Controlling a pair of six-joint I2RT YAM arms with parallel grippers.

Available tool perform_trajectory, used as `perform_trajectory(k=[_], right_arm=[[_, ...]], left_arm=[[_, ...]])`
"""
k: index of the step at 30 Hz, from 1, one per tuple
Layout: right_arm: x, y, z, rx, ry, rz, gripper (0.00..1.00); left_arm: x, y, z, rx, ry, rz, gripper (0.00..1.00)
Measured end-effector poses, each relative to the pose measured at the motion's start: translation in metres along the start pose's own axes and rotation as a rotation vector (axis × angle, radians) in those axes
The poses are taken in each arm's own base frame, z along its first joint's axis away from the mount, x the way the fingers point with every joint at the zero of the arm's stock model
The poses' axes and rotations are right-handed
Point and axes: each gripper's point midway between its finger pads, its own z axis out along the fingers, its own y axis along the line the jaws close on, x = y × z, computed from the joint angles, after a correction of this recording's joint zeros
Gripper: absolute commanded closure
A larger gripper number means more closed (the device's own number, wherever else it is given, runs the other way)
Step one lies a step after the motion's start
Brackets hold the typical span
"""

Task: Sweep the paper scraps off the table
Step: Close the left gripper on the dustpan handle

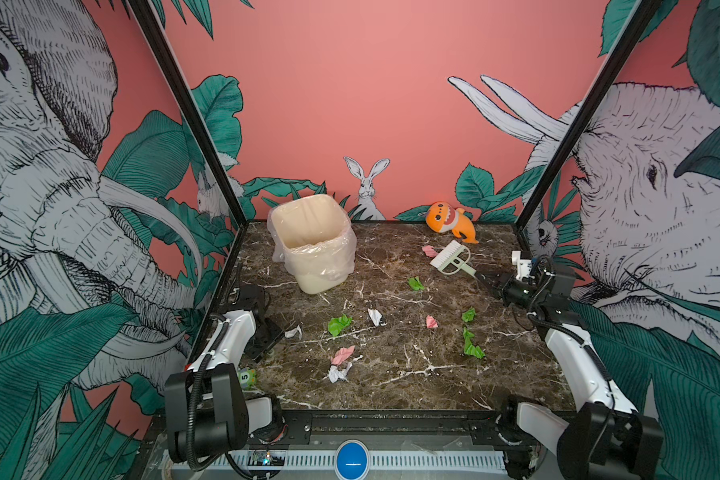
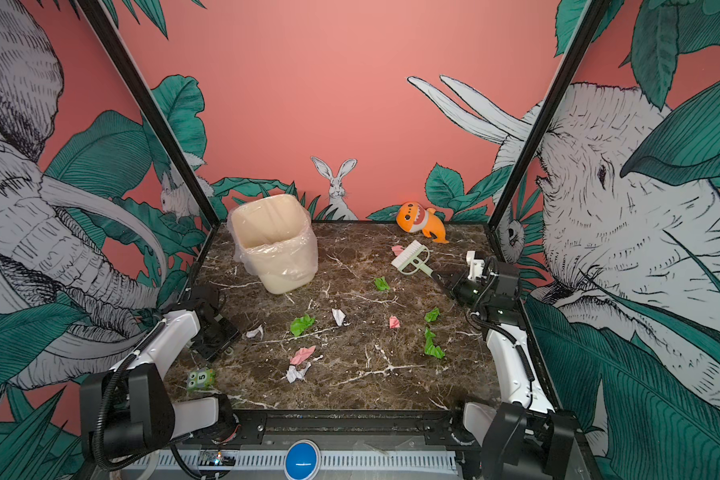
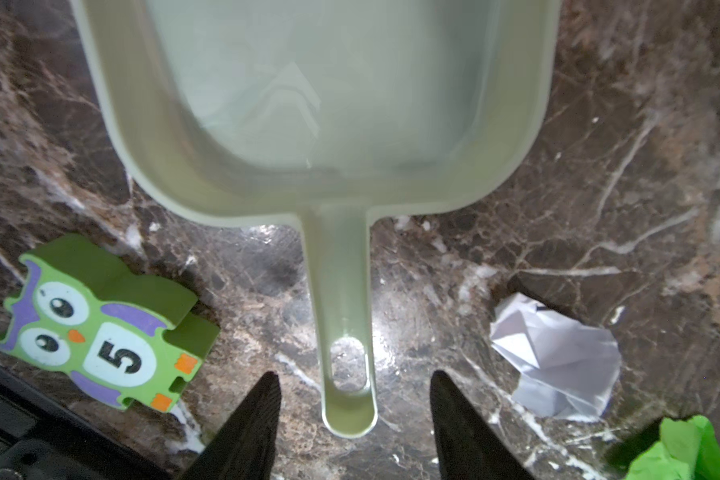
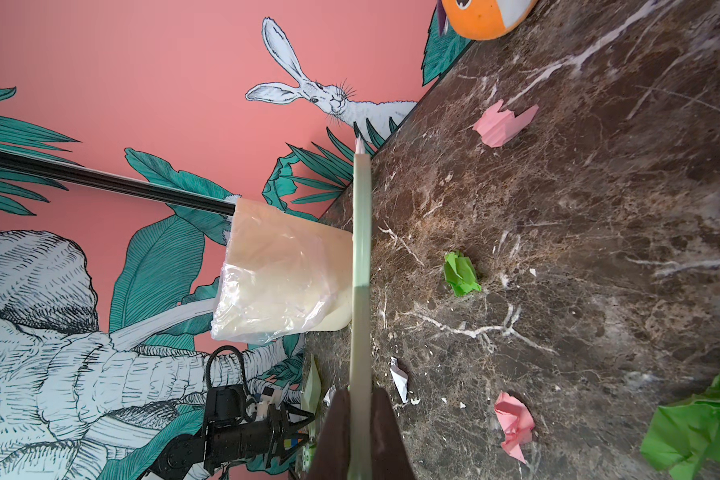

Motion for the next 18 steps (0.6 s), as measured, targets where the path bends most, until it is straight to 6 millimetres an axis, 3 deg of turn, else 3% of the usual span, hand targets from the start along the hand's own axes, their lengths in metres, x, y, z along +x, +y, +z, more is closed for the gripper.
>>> perform_trajectory(k=[18], right_arm=[[0.0, -0.001, 0.0, -0.001, 0.003, 0.005, 1.0]], left_arm=[[-0.004, -0.002, 0.015, -0.022, 0.022, 0.007, 0.56]])
